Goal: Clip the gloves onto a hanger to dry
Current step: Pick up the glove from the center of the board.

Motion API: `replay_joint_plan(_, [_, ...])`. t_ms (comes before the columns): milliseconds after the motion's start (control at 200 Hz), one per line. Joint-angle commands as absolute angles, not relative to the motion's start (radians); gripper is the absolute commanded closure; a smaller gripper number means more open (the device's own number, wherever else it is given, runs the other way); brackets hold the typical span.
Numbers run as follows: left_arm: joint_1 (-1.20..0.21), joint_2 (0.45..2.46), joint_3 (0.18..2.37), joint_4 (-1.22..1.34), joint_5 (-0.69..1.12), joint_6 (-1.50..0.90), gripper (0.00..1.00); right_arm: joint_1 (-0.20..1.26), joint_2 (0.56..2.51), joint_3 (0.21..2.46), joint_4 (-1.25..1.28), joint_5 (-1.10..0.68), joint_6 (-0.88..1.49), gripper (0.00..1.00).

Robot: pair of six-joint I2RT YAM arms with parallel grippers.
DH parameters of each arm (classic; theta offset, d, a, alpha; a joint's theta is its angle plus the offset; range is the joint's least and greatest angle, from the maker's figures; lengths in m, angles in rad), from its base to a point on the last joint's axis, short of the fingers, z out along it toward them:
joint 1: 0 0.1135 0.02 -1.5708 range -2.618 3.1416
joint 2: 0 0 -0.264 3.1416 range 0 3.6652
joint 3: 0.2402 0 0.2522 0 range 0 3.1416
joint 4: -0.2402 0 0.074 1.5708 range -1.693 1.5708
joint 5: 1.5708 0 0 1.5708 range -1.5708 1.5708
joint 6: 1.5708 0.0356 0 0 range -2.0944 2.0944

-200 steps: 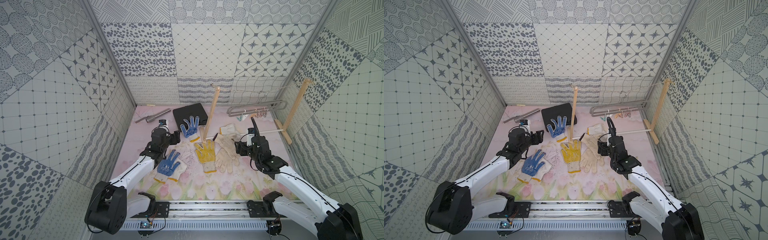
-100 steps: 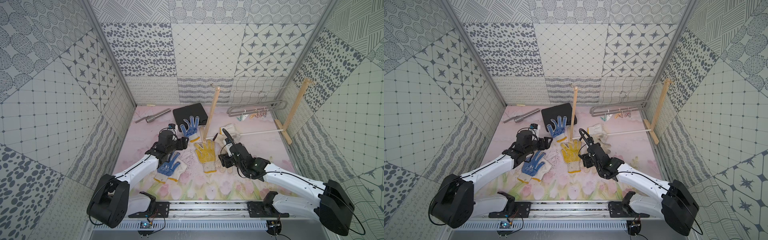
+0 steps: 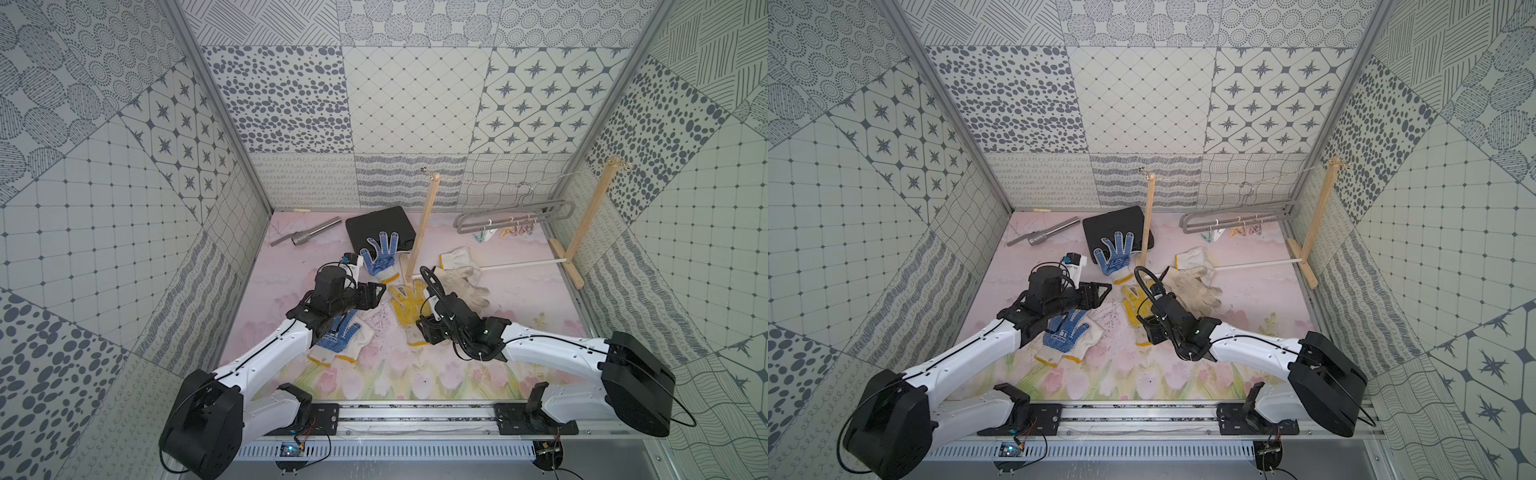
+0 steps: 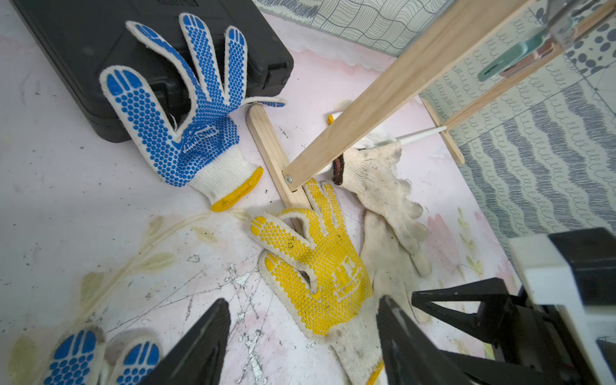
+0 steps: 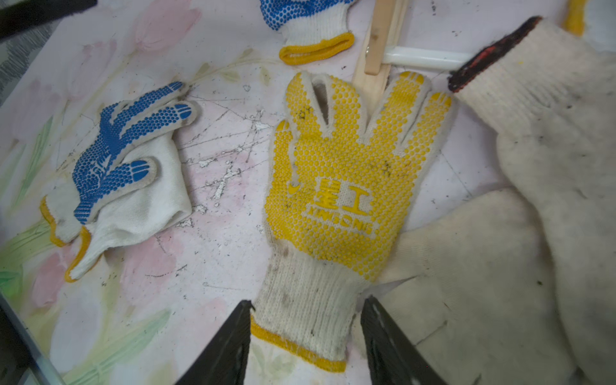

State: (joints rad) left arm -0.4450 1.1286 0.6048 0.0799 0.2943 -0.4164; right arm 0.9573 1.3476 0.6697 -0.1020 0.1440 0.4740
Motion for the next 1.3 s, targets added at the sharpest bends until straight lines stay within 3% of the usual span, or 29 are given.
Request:
replay_joint_plan(0, [-0.451,1.094,0.604,0.019,0.345,-0.407,0.29,0.981,1.370,0.679,-0.057,0.126,0.498,0.47])
replay_joint_plan(445, [-0.451,1.086,0.610,0.002,0.311,-0.400,0.30,1.052,1.478,0.740,-0.082,0.144,0.493,0.61])
replay_joint_plan(580, [-0.450,1.091,0.605,0.001,0.305,-0.401,0.30,1.071,1.512,0.763,-0.090,0.166,0.492,0.60])
replay_joint_plan(771, [-0.453,1.092,0.602,0.004,0.301,-0.403,0.30,1.094,1.568,0.791,-0.116,0.218,0.503,0.48])
replay_joint_plan(1296, [-0.451,1.078,0.582,0.005,0.297,-0.417,0.30,1.146,1.694,0.857,-0.200,0.334,0.510,0.56])
